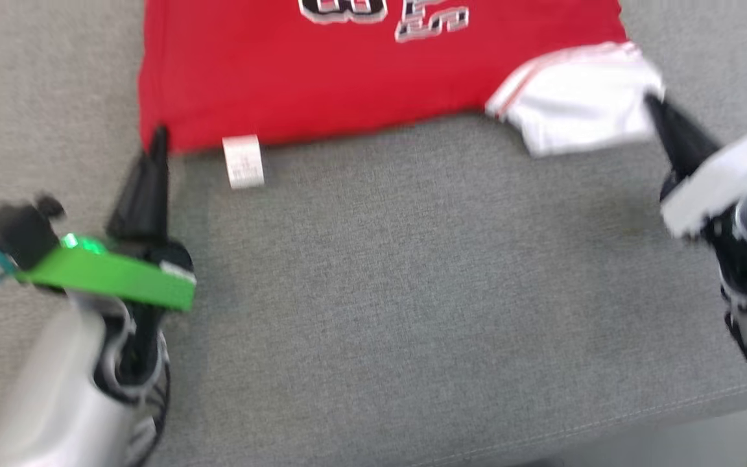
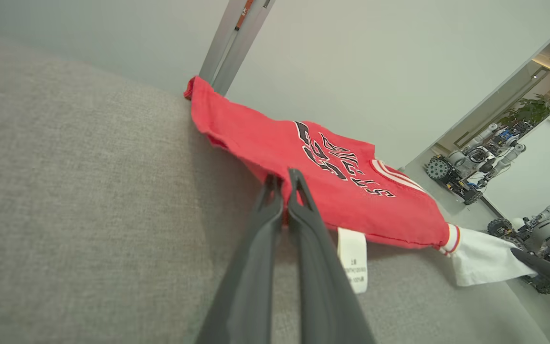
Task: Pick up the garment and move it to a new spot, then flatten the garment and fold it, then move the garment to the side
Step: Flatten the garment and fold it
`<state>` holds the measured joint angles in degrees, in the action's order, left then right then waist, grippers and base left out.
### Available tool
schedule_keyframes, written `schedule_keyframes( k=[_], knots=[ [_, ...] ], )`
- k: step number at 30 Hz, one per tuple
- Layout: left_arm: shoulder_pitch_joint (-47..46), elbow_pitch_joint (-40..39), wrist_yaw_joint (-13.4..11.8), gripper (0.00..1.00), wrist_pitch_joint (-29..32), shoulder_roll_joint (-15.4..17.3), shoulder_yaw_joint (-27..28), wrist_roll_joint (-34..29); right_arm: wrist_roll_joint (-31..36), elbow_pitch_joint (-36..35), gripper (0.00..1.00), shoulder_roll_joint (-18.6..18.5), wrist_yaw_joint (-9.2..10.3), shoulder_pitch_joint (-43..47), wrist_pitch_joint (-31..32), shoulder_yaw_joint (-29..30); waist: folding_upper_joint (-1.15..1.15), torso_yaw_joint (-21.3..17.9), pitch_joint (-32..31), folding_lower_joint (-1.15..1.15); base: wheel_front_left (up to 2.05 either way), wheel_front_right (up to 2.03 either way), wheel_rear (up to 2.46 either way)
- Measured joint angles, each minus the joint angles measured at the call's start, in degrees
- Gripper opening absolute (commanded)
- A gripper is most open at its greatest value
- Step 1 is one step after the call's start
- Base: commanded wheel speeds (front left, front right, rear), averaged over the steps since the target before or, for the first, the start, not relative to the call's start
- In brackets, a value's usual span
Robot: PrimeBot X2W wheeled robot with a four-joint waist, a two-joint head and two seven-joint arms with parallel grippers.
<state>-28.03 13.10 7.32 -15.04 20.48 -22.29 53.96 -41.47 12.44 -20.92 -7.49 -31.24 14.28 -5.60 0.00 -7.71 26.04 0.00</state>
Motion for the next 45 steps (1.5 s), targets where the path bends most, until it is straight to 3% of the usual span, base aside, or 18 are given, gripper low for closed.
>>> schedule_keyframes(
  k=[9, 15, 24, 30, 35, 45],
  knots=[
    [12.9, 0.64, 0.0, 0.0, 0.0, -2.26, -1.01, 1.66, 11.73, -13.19, 0.0, 7.72, 0.0, 19.54, 20.83, 10.56, 0.0, 1.03, -8.67, 0.0, 0.0, 0.0, 0.0],
    [18.96, 1.37, 0.0, 0.0, -0.01, -2.12, -3.31, 0.44, 18.11, -20.36, 0.0, 12.84, 0.0, 26.52, 29.22, 15.29, 0.0, 1.98, -12.92, 0.0, 0.0, 0.0, 0.0],
    [24.67, 1.63, -0.86, 0.0, 0.33, -1.42, -6.38, -1.19, 22.09, -26.81, 0.0, 16.3, 0.0, 34.36, 40.27, 18.02, 0.0, 4.54, -15.5, 0.0, 0.0, 0.0, 0.0],
    [26.27, -0.09, -1.86, 0.0, 0.89, -1.54, -7.51, -1.59, 22.98, -29.41, 0.0, 17.06, 0.0, 35.56, 41.45, 19.22, 0.0, 5.57, -16.12, 0.0, 0.0, 0.0, 0.0],
    [24.86, -0.81, -2.07, 0.0, 1.34, -1.91, -7.43, -1.6, 23.03, -29.05, 0.0, 17.07, 0.0, 32.58, 38.09, 18.52, 0.0, 5.89, -15.78, 0.0, 0.0, 0.0, 0.0],
    [15.25, 2.08, -2.33, 0.0, 2.92, -3.5, -6.39, -1.72, 22.73, -23.59, 0.0, 11.56, 0.0, 20.65, 31.27, 14.35, 0.0, 5.67, -13.5, 0.0, 0.0, 0.0, 0.0]
  ],
)
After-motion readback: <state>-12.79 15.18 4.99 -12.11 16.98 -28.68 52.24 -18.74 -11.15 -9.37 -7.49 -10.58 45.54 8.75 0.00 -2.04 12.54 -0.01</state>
